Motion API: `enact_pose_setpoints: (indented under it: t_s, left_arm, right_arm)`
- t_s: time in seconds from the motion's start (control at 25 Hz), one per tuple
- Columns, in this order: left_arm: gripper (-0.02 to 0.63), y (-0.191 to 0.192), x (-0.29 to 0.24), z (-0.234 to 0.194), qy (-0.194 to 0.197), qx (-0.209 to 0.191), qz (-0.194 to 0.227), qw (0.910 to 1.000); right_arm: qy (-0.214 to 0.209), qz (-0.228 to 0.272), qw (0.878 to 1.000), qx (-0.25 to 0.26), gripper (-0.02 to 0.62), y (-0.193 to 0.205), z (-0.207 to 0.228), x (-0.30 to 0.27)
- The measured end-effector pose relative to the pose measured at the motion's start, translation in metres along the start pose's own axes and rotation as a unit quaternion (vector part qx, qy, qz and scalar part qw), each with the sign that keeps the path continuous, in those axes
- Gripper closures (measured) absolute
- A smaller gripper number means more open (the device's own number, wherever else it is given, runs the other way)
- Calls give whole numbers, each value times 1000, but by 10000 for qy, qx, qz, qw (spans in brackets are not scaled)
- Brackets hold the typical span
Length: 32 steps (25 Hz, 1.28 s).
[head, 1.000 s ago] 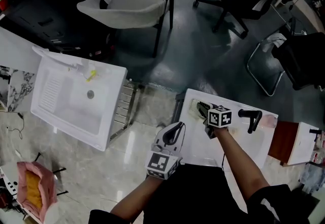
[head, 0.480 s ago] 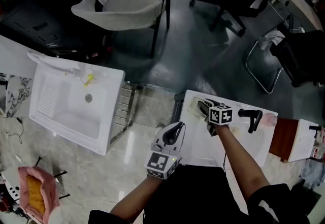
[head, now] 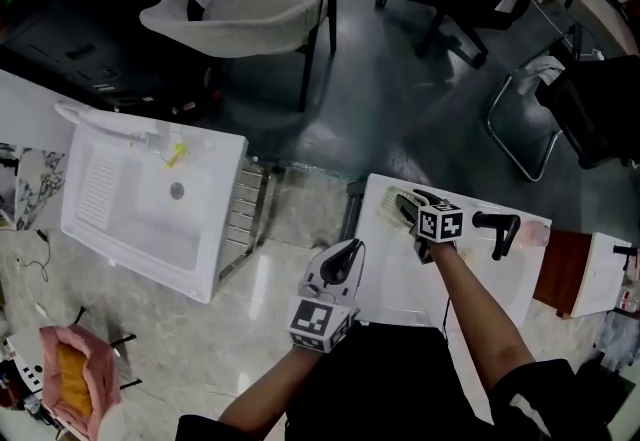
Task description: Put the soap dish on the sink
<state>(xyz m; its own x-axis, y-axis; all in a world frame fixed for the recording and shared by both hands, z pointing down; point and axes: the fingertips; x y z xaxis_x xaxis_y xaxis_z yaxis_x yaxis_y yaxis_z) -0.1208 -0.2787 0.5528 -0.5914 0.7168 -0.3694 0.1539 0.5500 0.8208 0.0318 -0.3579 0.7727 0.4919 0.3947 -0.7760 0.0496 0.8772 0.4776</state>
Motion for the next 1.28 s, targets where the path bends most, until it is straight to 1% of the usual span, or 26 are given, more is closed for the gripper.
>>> enact_pose_setpoints:
  t_s: [0.2, 0.36, 0.52, 0.8, 0.92, 1.08, 1.2, 1.28]
  left_arm:
    - [583, 7, 1, 7, -20, 9, -23, 10000]
    - [584, 13, 4, 12, -52, 3, -34, 10000]
    - [584, 22, 11, 16, -166, 85, -27, 9998]
    - [583, 33, 21, 27, -309, -47, -73, 9995]
    - [583, 35, 23, 30, -387, -47, -51, 9992]
    - [583, 40, 27, 32, -541, -38, -76, 9985]
    - [583, 43, 30, 37, -590, -24, -61, 9982]
    - [583, 43, 33, 42, -569, -3, -31, 9984]
  right_arm:
    - [31, 3, 9999, 127, 348, 4, 6, 0]
    - [-18, 39, 9995, 305, 347, 4, 6, 0]
    - [-55, 26, 9992, 394, 347, 6, 7, 2]
    - [-46, -176, 9941, 1070, 325, 7, 2, 0]
    - [-68, -227, 9933, 1132, 325, 6, 3, 0]
    - [84, -216, 9922, 1227, 319, 5, 2, 1]
    - [145, -246, 9894, 1422, 308, 5, 1, 0]
    - [89, -303, 9875, 1544, 308, 5, 0, -1]
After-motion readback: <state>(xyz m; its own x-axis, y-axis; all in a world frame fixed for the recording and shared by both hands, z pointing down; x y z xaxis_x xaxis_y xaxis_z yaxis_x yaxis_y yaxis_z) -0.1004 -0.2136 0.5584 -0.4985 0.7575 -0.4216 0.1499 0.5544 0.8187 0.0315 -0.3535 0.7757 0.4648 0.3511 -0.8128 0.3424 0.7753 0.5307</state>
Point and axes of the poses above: the fingertips, and each gripper's own axes: x backward along the fingers, z to its right, y out of its underside, and after that the axes turned 3 degrees about -y, right-handed
